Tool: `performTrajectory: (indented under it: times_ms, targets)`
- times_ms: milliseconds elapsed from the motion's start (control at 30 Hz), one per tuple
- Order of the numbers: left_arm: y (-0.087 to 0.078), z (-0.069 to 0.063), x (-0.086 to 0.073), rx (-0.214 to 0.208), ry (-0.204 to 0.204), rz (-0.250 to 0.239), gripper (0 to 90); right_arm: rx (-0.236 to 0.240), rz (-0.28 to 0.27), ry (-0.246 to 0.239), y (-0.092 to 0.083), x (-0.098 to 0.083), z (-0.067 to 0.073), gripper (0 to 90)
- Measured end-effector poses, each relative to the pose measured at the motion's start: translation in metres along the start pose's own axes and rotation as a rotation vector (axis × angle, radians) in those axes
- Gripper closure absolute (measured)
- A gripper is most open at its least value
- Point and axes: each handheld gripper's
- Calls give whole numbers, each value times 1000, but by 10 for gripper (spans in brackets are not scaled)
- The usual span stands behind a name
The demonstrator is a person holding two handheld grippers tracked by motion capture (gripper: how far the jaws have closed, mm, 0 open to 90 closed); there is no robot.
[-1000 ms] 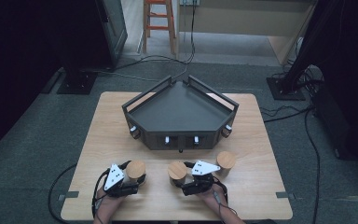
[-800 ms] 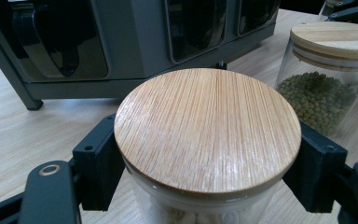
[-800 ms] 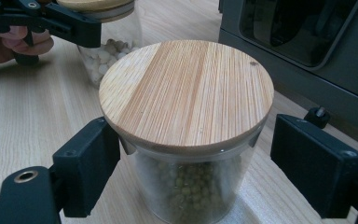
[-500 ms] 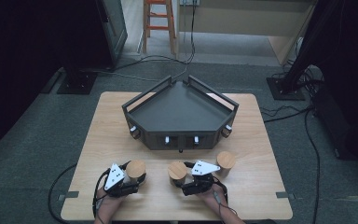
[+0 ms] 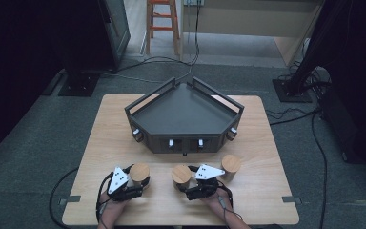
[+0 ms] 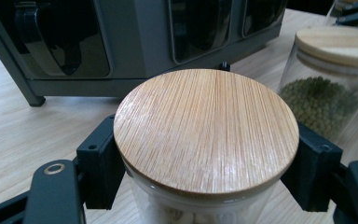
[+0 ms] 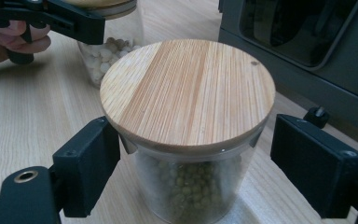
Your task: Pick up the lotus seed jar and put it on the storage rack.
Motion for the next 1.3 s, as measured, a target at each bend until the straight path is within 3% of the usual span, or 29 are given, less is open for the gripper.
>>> performTrajectory:
  times_ms: [833, 1167, 1300]
  targets:
    - [-5, 2, 22, 14, -18, -13, 252, 12, 5, 4, 0, 1, -1, 161]
    - [-6, 3, 33, 25, 0, -15, 252, 11, 19, 4, 1, 2, -1, 161]
    - [-5, 7, 38, 12, -39, -21, 252, 12, 18, 5, 1, 2, -1, 161]
Point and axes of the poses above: each handheld gripper's, and its own axes: y roughly forward along the jaws, x roughly out of its top, z roughly to its left
